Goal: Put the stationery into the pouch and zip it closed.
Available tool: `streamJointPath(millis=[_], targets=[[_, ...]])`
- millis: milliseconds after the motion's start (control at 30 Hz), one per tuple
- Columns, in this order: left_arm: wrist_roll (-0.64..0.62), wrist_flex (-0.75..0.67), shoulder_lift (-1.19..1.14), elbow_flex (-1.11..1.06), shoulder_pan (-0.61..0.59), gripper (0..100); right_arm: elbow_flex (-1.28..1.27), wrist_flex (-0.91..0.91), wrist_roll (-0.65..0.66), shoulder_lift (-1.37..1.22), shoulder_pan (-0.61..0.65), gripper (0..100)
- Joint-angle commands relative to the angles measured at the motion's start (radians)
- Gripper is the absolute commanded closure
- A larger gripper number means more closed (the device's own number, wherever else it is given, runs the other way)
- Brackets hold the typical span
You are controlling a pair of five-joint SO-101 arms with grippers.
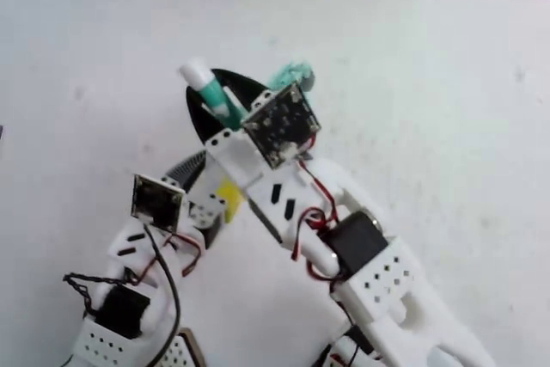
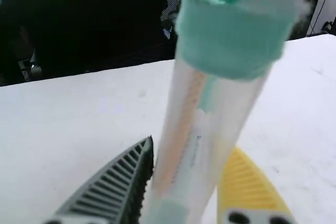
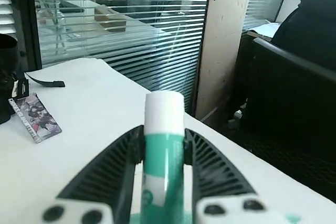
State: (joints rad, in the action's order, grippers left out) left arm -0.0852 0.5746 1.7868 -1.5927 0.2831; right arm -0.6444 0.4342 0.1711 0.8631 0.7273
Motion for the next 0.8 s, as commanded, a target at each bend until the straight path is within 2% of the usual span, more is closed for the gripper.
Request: streamJointPath(millis=[0, 200, 433, 600, 767], targets=[[-0.038, -0.035, 0.008, 0.043, -0.051, 80, 0.005, 0.084, -0.009, 0.09, -0.015, 98.1], [-0.04, -0.034, 0.008, 0.043, -0.051, 80, 0.005, 0.236, -0.008, 0.168, -0.036, 98.1], [-0.04, -0.031, 0.008, 0.044, -0.051, 80, 0.0, 0.326, -0.008, 0.246, -0.099, 98.1], [-0.04, -0.031, 0.008, 0.044, -0.051, 80, 0.003, 0.298, 0.0, 0.24, -0.096, 98.1], [-0.041, -0.031, 0.008, 0.043, -0.045, 80, 0.003, 0.107, 0.038, 0.188, -0.094, 98.1]])
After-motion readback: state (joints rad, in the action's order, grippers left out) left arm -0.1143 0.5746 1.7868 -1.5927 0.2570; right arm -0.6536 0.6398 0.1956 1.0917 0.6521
